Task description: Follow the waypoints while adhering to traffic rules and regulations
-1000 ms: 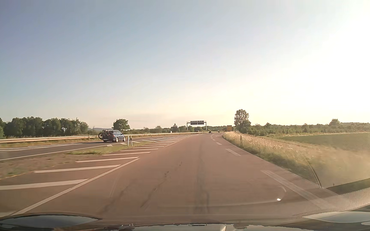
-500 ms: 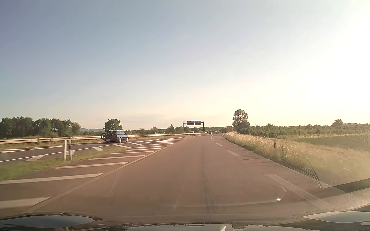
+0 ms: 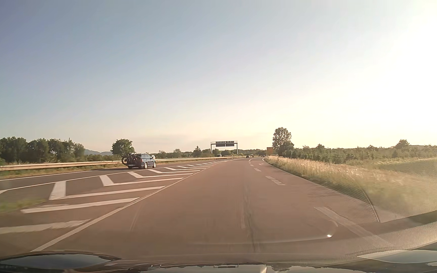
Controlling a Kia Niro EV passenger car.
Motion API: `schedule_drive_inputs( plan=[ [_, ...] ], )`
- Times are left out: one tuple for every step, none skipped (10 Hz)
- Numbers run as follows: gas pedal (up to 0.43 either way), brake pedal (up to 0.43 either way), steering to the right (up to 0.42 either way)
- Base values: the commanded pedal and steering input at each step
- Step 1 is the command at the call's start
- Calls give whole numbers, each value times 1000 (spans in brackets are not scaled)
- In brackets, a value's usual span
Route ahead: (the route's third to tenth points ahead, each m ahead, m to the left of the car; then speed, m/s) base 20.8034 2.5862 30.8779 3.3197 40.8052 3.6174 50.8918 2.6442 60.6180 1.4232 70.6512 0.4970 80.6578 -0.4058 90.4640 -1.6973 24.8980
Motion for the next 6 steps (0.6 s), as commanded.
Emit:
schedule_drive_inputs(
  plan=[
    [118,0,6],
    [118,0,6],
    [110,0,6],
    [110,0,6],
    [98,0,7],
    [87,0,7]
  ],
)
